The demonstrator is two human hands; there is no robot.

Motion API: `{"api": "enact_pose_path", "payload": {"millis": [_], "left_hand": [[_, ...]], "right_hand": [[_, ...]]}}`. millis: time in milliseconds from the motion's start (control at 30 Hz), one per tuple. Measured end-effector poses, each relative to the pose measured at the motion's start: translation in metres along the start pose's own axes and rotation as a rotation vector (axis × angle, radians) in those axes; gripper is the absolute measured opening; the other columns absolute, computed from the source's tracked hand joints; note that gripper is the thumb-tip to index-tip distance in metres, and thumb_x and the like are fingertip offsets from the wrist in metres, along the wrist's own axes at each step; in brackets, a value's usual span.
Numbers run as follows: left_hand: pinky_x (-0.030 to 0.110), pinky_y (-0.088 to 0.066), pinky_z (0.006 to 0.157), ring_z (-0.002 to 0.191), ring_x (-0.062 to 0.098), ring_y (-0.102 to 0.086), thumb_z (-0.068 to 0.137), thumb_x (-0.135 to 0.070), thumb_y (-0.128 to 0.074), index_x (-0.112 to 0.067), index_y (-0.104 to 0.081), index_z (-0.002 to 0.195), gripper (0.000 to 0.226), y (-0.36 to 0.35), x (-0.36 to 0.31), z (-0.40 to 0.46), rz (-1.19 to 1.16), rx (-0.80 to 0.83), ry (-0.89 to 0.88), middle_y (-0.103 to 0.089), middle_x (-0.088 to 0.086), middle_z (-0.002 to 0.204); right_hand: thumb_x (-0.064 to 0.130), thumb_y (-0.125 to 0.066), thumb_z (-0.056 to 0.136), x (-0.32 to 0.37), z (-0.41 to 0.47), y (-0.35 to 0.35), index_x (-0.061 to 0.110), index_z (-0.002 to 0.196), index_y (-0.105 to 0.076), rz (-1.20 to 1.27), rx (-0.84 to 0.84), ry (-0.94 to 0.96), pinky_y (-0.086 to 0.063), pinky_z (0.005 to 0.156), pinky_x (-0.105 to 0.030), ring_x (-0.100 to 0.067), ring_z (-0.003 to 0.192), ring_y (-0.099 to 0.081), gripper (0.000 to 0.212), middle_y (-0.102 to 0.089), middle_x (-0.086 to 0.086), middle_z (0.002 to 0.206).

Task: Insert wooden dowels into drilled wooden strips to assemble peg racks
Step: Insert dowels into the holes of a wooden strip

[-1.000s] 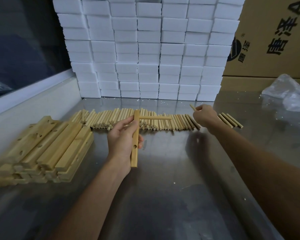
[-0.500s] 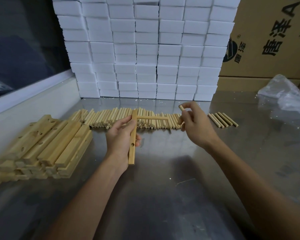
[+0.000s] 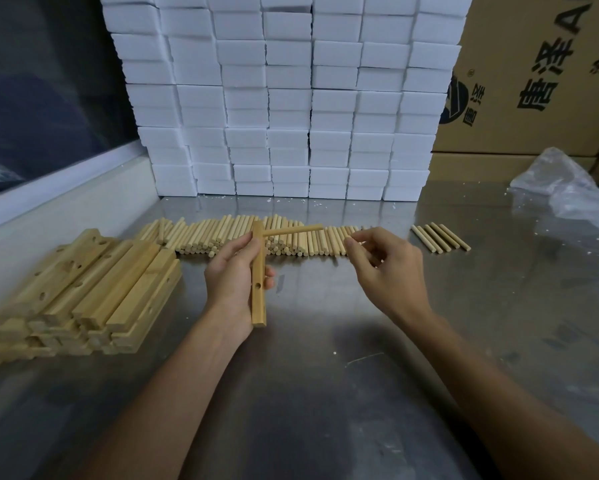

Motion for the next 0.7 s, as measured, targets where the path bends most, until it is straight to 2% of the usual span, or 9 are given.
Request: {"api": "enact_pose_path", "payload": {"millis": [100, 167, 267, 400, 567, 700], "left_hand": [[0.024, -0.047, 0.042, 0.05, 0.017, -0.057, 0.093, -0.009, -0.065, -0.007, -0.068, 0.115, 0.023, 0.0, 0.003, 0.001, -0.032, 0.0, 0.036, -0.065, 0.01, 0.08], [0.025, -0.051, 0.045, 0.051, 0.017, -0.059, 0.092, -0.011, -0.066, -0.006, -0.067, 0.115, 0.023, -0.001, 0.006, 0.002, -0.044, 0.011, 0.064, -0.065, 0.01, 0.079], [0.028, -0.054, 0.052, 0.055, 0.017, -0.06, 0.093, -0.013, -0.066, -0.004, -0.067, 0.117, 0.026, -0.002, 0.008, 0.001, -0.064, 0.035, 0.086, -0.065, 0.01, 0.08], [0.027, -0.053, 0.052, 0.056, 0.015, -0.059, 0.094, -0.018, -0.064, -0.005, -0.065, 0.121, 0.03, -0.006, 0.01, 0.0, -0.052, 0.087, 0.118, -0.066, 0.008, 0.078], [0.027, -0.052, 0.053, 0.062, 0.018, -0.061, 0.094, -0.018, -0.064, -0.007, -0.067, 0.115, 0.023, -0.015, 0.012, -0.003, -0.067, 0.144, 0.152, -0.067, 0.009, 0.081], [0.027, -0.052, 0.054, 0.06, 0.017, -0.064, 0.092, -0.016, -0.066, -0.009, -0.07, 0.111, 0.02, -0.015, 0.012, -0.004, -0.055, 0.124, 0.144, -0.069, 0.008, 0.078]], "right_hand": [[0.022, -0.069, 0.091, 0.012, -0.001, 0.001, 0.013, 0.089, -0.071, 0.01, -0.024, 0.056, -0.037, 0.052, -0.011, -0.007, 0.056, -0.055, 0.009, -0.059, 0.011, 0.059], [0.021, -0.07, 0.091, 0.022, -0.002, -0.004, 0.011, 0.09, -0.07, 0.007, 0.0, 0.091, -0.041, 0.052, -0.014, -0.01, 0.059, -0.058, 0.009, -0.062, 0.008, 0.061], [0.017, -0.07, 0.089, 0.038, -0.005, -0.019, 0.01, 0.092, -0.072, 0.018, 0.1, 0.137, -0.05, 0.062, -0.022, -0.009, 0.067, -0.062, 0.008, -0.069, 0.004, 0.071], [0.013, -0.069, 0.088, 0.066, -0.011, -0.042, 0.01, 0.095, -0.074, -0.023, 0.252, 0.266, -0.05, 0.068, -0.02, -0.007, 0.072, -0.06, 0.009, -0.07, 0.004, 0.081], [0.017, -0.07, 0.088, 0.077, -0.016, -0.056, 0.012, 0.097, -0.074, -0.031, 0.361, 0.293, -0.05, 0.07, -0.019, -0.005, 0.074, -0.059, 0.011, -0.072, 0.004, 0.086], [0.019, -0.069, 0.09, 0.076, -0.016, -0.061, 0.013, 0.102, -0.075, -0.058, 0.41, 0.28, -0.053, 0.076, -0.033, -0.012, 0.082, -0.064, 0.015, -0.072, 0.003, 0.093]]}}
Point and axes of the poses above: each hand's wrist, its own z-axis towards the middle knuckle, its own y-axis out of the back of the hand, x = y × z, the point moved 9 cm from there along z, towards the middle knuckle
